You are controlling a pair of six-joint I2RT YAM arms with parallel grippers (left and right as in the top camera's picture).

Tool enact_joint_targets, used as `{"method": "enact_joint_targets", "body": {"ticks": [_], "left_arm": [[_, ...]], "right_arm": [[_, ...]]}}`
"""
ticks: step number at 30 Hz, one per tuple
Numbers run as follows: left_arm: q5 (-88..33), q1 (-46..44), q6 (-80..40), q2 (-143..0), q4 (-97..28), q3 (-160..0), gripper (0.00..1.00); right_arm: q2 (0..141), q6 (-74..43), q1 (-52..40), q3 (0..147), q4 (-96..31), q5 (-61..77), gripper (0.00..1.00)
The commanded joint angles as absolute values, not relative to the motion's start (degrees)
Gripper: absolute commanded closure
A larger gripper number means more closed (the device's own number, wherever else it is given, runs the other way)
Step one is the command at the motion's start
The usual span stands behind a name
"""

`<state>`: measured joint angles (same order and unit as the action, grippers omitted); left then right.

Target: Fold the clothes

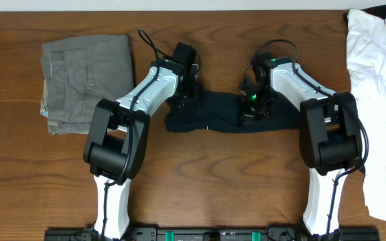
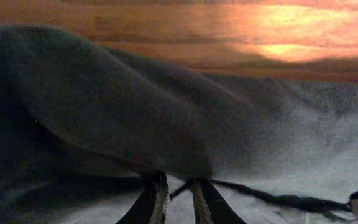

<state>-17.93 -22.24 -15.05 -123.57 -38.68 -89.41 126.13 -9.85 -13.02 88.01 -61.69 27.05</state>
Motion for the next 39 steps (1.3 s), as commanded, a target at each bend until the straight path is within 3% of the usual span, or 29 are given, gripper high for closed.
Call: {"method": "enact_joint_targets", "body": {"ticks": [1, 4, 8, 19, 39], "left_arm": [[-16.8, -22.4, -15.1, -124.3, -38.2, -88.0, 0.83], [-16.8, -22.4, -15.1, -124.3, -36.0, -86.2, 0.83], [-20.4, -21.8, -15.5, -123.5, -35.9, -87.2, 0.94], [-23.0, -22.6, -16.0, -114.5, -37.5, -90.5, 0.93], [-17.3, -24.7, -16.0, -127.3, -37.4, -88.3, 0.92]], "right_arm": [[127.1, -10.2, -11.7, 87.3, -61.5, 26.3, 0.97], [127.1, -10.4, -11.7, 87.3, -59.2, 27.1, 0.97], [127.1, -12.6, -12.1, 87.3, -56.5, 27.2, 0.98], [127.1, -15.5, -14.3, 87.3, -50.5, 27.2, 0.97], [127.1, -15.5, -14.7, 87.3, -52.0, 32.9, 0.98]]}}
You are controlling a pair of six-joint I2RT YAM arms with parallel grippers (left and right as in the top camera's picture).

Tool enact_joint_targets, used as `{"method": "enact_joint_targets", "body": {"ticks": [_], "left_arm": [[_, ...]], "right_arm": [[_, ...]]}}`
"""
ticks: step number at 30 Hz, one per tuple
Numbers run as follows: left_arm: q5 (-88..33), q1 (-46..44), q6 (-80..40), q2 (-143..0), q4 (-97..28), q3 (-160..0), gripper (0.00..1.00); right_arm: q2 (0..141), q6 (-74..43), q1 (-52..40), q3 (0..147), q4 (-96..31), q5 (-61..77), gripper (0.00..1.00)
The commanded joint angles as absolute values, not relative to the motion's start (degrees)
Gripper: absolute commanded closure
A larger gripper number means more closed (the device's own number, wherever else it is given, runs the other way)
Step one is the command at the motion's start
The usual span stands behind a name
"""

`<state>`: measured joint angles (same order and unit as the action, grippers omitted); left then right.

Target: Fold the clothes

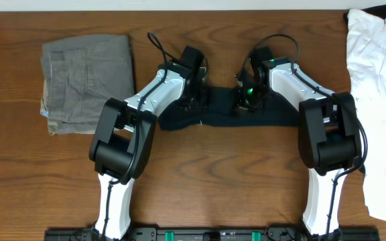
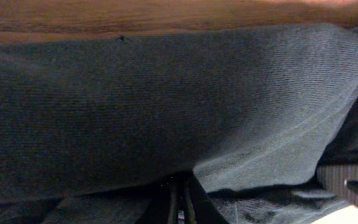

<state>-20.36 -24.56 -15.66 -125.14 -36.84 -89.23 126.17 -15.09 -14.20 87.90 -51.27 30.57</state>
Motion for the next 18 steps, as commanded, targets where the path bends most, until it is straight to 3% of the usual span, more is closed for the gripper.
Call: {"method": "enact_joint_targets", "body": {"ticks": [1, 7, 15, 18], "left_arm": [[-17.3, -24.7, -16.0, -127.3, -37.4, -88.3, 0.92], [-17.3, -24.7, -16.0, -127.3, -37.4, -88.3, 0.93], [-17.3, -24.7, -16.0, -127.3, -37.4, -88.3, 0.93], [-17.3, -24.7, -16.0, -127.3, -37.4, -88.3, 0.92]], "right_arm": [[127.1, -15.1, -14.6, 87.3, -52.3, 33.5, 0.98], [127.1, -13.2, -12.5, 87.3, -54.7, 38.0, 0.97], [127.1, -11.5, -11.1, 87.3, -57.7, 31.0, 0.97], [126.8, -7.3, -10.8, 88.2, -56.8, 37.3, 0.98]]}}
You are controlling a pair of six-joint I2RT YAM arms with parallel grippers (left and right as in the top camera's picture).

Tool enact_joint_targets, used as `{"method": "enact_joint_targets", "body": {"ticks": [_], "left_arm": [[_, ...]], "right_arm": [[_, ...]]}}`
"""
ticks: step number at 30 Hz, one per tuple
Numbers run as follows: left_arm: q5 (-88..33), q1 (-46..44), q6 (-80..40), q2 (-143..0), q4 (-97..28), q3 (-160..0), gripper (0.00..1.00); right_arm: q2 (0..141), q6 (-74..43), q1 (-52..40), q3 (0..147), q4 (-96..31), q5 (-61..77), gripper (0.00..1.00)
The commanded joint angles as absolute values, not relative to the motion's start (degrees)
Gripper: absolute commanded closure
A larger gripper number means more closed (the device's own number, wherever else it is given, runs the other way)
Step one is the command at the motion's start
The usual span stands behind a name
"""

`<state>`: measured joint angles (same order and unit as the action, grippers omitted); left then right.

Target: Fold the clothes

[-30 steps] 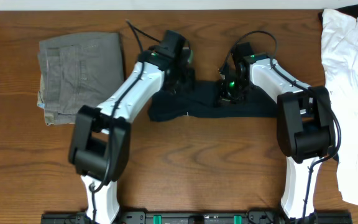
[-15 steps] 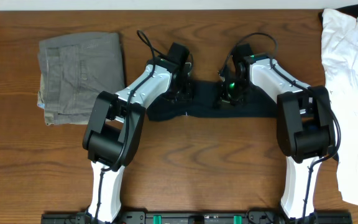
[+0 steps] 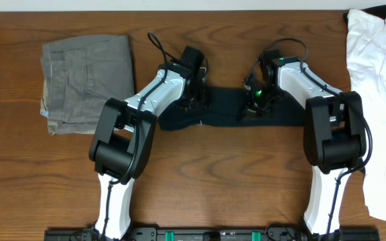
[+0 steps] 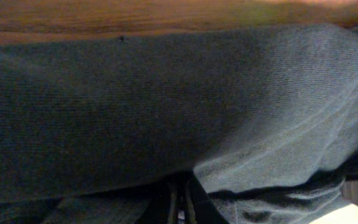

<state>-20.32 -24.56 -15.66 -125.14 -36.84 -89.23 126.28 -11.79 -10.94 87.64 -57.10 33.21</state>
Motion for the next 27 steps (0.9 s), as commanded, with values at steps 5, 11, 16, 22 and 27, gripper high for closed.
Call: {"method": "enact_joint_targets", "body": {"ticks": [5, 11, 16, 22, 27], "left_arm": [[-17.3, -24.7, -16.0, -127.3, -37.4, -88.3, 0.92], [-17.3, -24.7, -16.0, -127.3, -37.4, -88.3, 0.93], [-17.3, -24.7, -16.0, -127.3, -37.4, -88.3, 0.93], [-17.3, -24.7, -16.0, -127.3, -37.4, -88.3, 0.93], [-17.3, -24.7, -16.0, -127.3, -37.4, -88.3, 0.92]], "right_arm": [[124.4, -5.0, -9.6, 92.7, -57.9, 39.5, 0.98], [123.9, -5.4, -10.5, 93.1, -57.1, 31.0, 0.99], [123.9, -7.9, -13.8, 90.5, -53.1, 25.0, 0.99], [123.9, -9.7, -17.3, 87.3, -48.6, 22.5, 0.99], [123.9, -9.8, -18.9, 86.6, -48.1, 21.9, 0.99]]}}
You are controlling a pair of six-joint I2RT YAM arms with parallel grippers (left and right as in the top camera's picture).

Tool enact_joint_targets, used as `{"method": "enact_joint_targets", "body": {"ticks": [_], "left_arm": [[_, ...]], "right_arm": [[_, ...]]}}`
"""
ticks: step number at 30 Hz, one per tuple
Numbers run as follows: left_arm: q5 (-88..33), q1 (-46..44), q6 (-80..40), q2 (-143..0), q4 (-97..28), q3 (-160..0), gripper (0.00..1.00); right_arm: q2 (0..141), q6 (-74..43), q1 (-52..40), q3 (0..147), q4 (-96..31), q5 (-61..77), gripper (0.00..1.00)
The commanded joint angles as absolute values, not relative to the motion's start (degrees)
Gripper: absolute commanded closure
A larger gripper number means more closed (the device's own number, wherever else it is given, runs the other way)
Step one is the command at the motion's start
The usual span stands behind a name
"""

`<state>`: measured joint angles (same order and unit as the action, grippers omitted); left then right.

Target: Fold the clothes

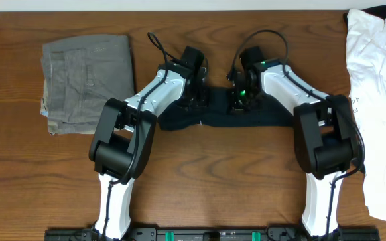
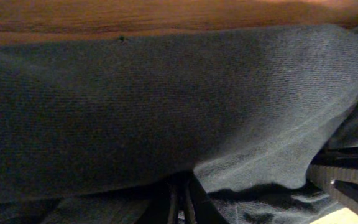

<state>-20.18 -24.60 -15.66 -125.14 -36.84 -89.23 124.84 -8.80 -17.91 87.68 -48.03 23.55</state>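
Observation:
A dark navy garment (image 1: 273, 117) lies as a wide band mid-table. My left gripper (image 1: 193, 100) is down on its left part. In the left wrist view the gripper (image 2: 180, 202) is shut on a fold of the navy cloth (image 2: 166, 106), which fills nearly the whole frame. My right gripper (image 1: 240, 100) rests on the garment just right of the left one, and its tip shows at the edge of the left wrist view (image 2: 347, 186). Its jaws are hidden from above.
A folded grey garment (image 1: 86, 80) lies at the far left. A crumpled white garment (image 1: 380, 100) spreads along the right edge. Bare wooden table (image 1: 213, 181) runs in front of the navy cloth, between the arm bases.
My right gripper has moved left over the navy garment, closer to the left gripper. The left gripper and its pinched fold have not moved.
First both grippers sat nearer me on the navy garment, the left pinching a raised fold. Then both were farther back, with the cloth lying flatter and farther back. The right gripper then stood farther right, and now it is back left beside the left one.

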Motion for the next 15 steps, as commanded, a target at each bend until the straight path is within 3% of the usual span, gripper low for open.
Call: {"method": "enact_joint_targets", "body": {"ticks": [1, 15], "left_arm": [[-17.3, -24.7, -16.0, -127.3, -37.4, -88.3, 0.92], [-17.3, -24.7, -15.9, -127.3, -37.3, -88.3, 0.92]], "right_arm": [[123.9, -9.8, -19.1, 86.6, -48.7, 22.1, 0.99], [123.9, -10.7, -18.8, 86.9, -57.6, 24.1, 0.99]]}}
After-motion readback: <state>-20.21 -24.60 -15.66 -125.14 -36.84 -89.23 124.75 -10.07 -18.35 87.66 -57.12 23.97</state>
